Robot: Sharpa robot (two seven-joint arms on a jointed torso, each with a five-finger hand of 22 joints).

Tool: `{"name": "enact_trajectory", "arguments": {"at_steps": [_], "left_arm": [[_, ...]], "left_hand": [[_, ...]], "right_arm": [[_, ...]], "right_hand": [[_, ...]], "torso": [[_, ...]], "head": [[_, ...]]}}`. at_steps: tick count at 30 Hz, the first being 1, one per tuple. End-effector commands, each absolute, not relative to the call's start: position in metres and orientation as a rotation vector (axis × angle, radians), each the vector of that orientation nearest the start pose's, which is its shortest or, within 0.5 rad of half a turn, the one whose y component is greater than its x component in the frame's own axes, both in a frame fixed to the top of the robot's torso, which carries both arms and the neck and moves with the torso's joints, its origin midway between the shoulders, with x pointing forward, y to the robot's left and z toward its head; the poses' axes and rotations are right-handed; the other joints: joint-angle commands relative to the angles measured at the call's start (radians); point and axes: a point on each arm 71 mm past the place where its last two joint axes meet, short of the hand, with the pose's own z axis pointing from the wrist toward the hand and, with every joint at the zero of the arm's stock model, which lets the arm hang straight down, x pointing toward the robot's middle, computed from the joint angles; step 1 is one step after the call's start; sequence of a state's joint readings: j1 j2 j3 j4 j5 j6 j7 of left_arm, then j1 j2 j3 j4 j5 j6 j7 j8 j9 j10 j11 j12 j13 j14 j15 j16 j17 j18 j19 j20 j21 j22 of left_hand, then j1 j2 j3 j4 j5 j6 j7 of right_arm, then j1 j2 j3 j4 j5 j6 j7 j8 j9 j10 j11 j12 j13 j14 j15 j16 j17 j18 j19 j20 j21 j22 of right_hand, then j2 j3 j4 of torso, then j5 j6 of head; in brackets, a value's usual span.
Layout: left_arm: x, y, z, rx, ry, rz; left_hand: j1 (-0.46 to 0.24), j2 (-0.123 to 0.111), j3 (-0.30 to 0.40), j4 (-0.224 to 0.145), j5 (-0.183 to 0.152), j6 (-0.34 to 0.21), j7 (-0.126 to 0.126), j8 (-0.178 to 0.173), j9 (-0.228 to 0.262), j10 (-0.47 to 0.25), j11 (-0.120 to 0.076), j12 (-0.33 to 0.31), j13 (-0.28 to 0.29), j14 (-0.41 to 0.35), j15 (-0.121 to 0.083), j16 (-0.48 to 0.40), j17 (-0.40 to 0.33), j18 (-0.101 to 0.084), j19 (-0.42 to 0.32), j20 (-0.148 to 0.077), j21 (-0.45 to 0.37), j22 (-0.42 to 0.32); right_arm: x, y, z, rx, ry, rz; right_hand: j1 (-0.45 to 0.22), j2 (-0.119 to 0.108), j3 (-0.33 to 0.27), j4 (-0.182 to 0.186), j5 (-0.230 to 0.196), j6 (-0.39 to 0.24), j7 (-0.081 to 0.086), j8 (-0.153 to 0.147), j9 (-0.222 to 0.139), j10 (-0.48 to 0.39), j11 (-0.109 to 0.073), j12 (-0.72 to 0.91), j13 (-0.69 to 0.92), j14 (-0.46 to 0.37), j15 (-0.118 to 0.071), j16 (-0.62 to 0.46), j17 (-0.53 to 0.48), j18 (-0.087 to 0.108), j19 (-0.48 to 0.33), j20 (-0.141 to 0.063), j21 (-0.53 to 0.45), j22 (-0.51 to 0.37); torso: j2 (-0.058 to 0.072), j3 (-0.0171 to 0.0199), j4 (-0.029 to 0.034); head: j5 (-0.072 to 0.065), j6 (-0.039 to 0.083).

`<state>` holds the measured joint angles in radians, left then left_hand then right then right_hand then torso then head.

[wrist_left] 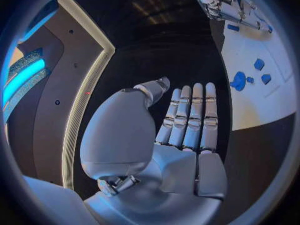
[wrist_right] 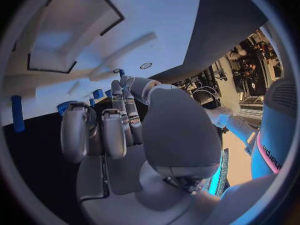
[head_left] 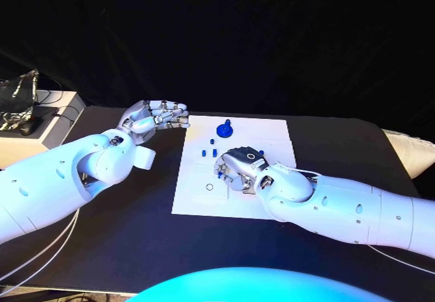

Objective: Assemble the parts on the task board

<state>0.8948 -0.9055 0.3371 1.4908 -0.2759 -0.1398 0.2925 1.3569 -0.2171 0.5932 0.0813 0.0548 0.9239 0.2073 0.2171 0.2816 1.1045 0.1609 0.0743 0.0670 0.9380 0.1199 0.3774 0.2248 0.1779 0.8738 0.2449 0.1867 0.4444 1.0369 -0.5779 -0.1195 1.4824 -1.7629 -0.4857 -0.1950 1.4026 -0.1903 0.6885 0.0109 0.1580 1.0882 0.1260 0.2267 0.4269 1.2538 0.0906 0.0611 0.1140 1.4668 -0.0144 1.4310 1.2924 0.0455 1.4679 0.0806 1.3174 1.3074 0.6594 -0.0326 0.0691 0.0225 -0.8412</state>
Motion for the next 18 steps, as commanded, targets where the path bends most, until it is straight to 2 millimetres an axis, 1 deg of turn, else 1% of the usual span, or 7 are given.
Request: {"name": "enact_trajectory", "arguments": {"at_steps": [1,8,13,18], "left_arm": [[0.4832,0.2536,-0.1914,-1.032,1.429,-1.587],[0.4832,0.2539,-0.1915,-1.032,1.431,-1.587],[0.4831,0.2540,-0.1915,-1.032,1.432,-1.588],[0.4831,0.2543,-0.1916,-1.032,1.435,-1.588]], "left_hand": [[0.006,-0.004,-0.008,0.001,-0.004,0.005,0.004,-0.004,-0.001,-0.002,0.001,-0.004,0.001,-0.001,0.008,-0.008,0.001,0.004,0.005,0.001,-0.006,-0.002],[0.006,-0.004,-0.008,0.001,-0.004,0.005,0.004,-0.004,-0.002,-0.002,0.001,-0.004,0.001,-0.001,0.008,-0.010,0.001,0.004,0.006,0.001,-0.006,-0.003],[0.006,-0.004,-0.008,0.001,-0.004,0.005,0.004,-0.004,-0.002,-0.002,0.001,-0.004,0.001,-0.001,0.008,-0.010,0.001,0.004,0.006,0.001,-0.006,-0.003],[0.006,-0.004,-0.008,0.001,-0.004,0.005,0.004,-0.004,-0.002,-0.002,0.001,-0.004,0.001,-0.001,0.008,-0.010,0.001,0.004,0.006,0.001,-0.006,-0.003]], "right_arm": [[0.4261,-0.0766,-0.2703,-0.425,1.588,0.722],[0.4272,-0.0773,-0.2711,-0.426,1.587,0.713],[0.4288,-0.0788,-0.2709,-0.419,1.575,0.700],[0.4282,-0.0794,-0.2690,-0.410,1.554,0.701]], "right_hand": [[-0.004,0.006,0.007,-0.002,0.007,0.005,0.003,0.002,0.001,0.036,-0.031,0.005,-0.002,0.045,-0.008,-0.001,-0.003,0.009,0.032,-0.005,-0.007,0.117],[-0.004,0.006,0.007,-0.002,0.007,0.005,0.003,0.002,0.001,0.036,-0.031,0.005,-0.002,0.045,-0.008,-0.001,-0.003,0.009,0.032,-0.005,-0.007,0.117],[-0.005,0.006,0.008,-0.002,0.008,0.005,0.003,0.002,0.002,0.035,-0.031,0.005,-0.002,0.045,-0.007,-0.001,-0.004,0.009,0.032,-0.005,-0.008,0.117],[-0.005,0.006,0.008,-0.003,0.008,0.005,0.003,0.002,0.002,0.035,-0.031,0.005,-0.002,0.045,-0.007,-0.001,-0.003,0.009,0.032,-0.005,-0.007,0.117]], "torso": [[-0.001,-0.0001,-0.0007],[-0.001,-0.0005,-0.0013],[-0.002,-0.0008,-0.0001],[-0.001,-0.0004,-0.0010]], "head": [[0.001,-0.004],[0.005,-0.006],[0.003,-0.006],[0.005,-0.007]]}}
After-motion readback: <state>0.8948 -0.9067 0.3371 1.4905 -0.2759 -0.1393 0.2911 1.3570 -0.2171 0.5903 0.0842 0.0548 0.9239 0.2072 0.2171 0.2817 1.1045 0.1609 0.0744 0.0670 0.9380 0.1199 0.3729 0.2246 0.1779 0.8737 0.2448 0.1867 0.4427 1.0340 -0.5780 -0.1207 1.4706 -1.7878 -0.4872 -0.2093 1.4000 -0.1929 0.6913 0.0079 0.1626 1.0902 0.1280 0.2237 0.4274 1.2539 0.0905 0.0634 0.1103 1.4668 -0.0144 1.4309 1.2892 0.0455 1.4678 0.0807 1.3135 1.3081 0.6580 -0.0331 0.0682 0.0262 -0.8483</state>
